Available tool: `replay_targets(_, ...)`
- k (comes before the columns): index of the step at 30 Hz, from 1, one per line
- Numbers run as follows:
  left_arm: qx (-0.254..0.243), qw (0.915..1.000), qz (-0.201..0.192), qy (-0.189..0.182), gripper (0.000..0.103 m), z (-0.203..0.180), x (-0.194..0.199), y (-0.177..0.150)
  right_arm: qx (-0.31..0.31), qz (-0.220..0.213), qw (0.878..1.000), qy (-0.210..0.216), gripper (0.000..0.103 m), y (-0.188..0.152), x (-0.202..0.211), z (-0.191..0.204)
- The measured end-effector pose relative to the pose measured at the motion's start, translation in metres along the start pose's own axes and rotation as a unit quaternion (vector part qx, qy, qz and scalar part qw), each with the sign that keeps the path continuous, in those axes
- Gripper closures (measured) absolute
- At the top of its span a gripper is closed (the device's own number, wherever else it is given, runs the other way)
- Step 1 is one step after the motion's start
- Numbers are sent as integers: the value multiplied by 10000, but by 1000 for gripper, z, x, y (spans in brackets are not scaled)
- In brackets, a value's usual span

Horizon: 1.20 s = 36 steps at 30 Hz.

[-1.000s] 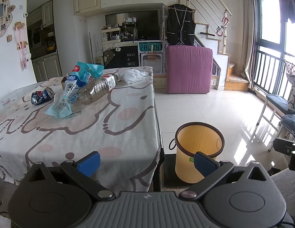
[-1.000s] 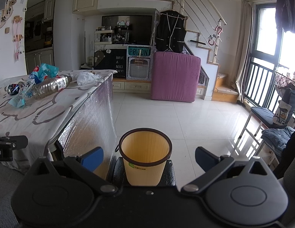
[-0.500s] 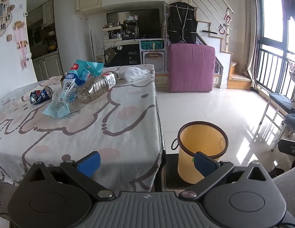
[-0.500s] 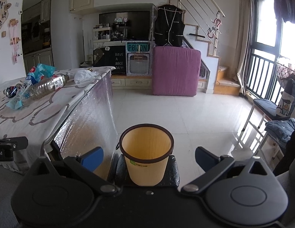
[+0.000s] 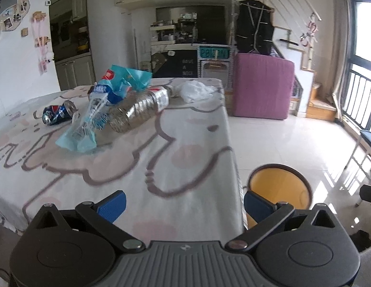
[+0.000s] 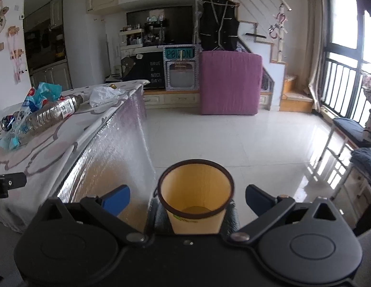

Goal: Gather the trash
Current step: 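Move both tools toward the trash pile on the table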

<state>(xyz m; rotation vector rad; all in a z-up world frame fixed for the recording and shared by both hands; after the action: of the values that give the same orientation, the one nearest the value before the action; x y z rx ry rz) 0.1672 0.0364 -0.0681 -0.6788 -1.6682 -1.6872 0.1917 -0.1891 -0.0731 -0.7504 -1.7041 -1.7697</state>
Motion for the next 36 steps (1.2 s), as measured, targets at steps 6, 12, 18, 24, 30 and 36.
replay_targets(6, 149, 9994, -67, 289, 0, 19, -22, 49, 227, -3, 9996, 181, 0, 47, -35, 20)
replay_targets(12, 321, 9972, -95, 674, 0, 47, -41, 101, 471, -22, 9982, 360, 0, 104, -62, 50)
replay_targets(18, 598, 9926, -106, 1047, 0, 90, -56, 150, 722, -29, 9951, 669, 0, 168, -90, 99)
replay_targets(24, 895, 9861, -38, 1402, 0, 148, -74, 183, 975, 73, 9881, 1191, 0, 219, -119, 174)
replay_targets(30, 1333, 9830, 226, 1246, 0, 206, -88, 181, 1413, 427, 9736, 1739, 0, 221, -146, 265)
replay_targets(36, 1910, 9770, 503, 807, 0, 242, -100, 160, 2066, 936, 9508, 2111, 0, 181, -157, 340)
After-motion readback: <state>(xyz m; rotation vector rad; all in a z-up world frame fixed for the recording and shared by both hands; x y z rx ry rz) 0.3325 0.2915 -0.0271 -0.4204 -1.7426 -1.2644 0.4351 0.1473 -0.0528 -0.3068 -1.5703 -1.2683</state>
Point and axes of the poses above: each gripper's, at about its wrist camera, not at the fingertips, and x roughly against the way its jaws point, z to its left, y to its top, the point moved 8 cm from there along -x, roughly the way its jaws point, and after that the axes turned 13 degrees about z, right-handed, at the moved point
